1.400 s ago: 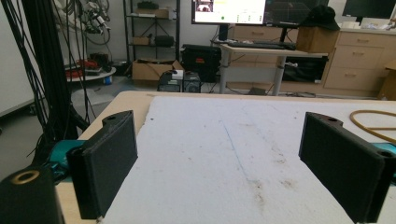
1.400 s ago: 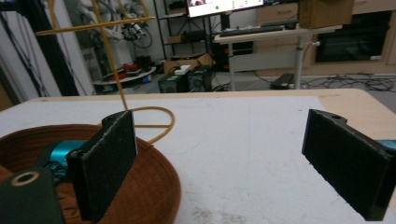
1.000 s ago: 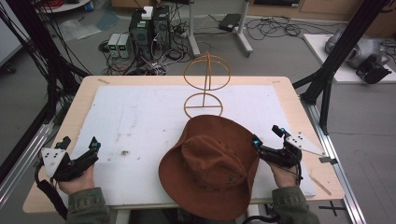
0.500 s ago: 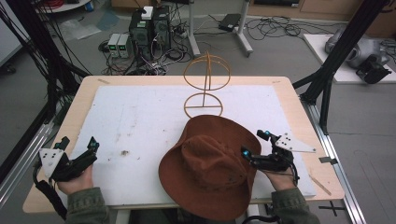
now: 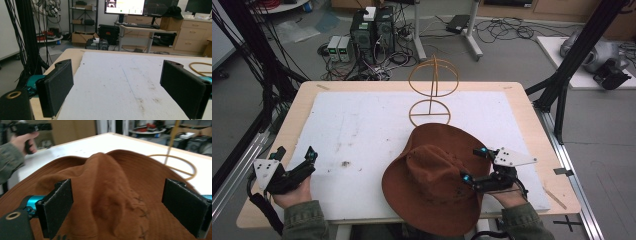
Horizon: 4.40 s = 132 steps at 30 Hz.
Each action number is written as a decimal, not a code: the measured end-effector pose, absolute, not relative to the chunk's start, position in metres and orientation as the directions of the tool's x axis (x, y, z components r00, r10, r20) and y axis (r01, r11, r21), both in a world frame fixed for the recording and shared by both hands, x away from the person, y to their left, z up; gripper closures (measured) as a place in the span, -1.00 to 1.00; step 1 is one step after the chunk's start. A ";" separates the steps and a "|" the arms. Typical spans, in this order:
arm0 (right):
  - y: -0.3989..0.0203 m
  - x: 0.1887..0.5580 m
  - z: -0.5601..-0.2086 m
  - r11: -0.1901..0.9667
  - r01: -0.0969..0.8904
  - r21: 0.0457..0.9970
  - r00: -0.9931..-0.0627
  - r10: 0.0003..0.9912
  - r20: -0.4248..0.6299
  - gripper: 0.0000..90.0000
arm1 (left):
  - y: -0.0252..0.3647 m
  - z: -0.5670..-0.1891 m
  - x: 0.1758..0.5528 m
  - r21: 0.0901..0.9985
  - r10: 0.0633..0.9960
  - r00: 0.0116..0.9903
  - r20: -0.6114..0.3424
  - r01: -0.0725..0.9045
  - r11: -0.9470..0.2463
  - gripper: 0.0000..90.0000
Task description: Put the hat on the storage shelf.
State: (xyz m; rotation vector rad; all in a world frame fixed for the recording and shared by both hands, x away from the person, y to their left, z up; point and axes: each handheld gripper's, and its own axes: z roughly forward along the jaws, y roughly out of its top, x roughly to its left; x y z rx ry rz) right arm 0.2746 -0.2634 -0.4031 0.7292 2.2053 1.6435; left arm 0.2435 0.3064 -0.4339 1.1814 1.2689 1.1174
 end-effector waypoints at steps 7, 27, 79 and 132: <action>-0.254 0.272 -0.408 0.301 0.225 0.927 -0.860 0.508 0.044 -0.79 | 0.306 -0.434 0.244 0.996 0.996 0.011 -0.085 0.040 0.084 -0.74; -0.248 0.274 -0.416 0.391 0.251 0.885 -0.888 0.456 0.050 -0.21 | 0.307 -0.435 0.245 0.995 0.996 0.012 -0.089 0.045 0.088 -0.74; -0.256 0.265 -0.393 0.302 0.089 0.949 -0.913 0.406 -0.044 0.98 | 0.308 -0.436 0.246 0.993 0.994 0.026 -0.107 0.047 0.105 -0.73; -0.274 0.245 -0.336 0.109 -0.240 0.965 -0.763 0.594 -0.257 0.97 | 0.309 -0.437 0.247 0.992 0.992 0.029 -0.120 0.050 0.119 -0.73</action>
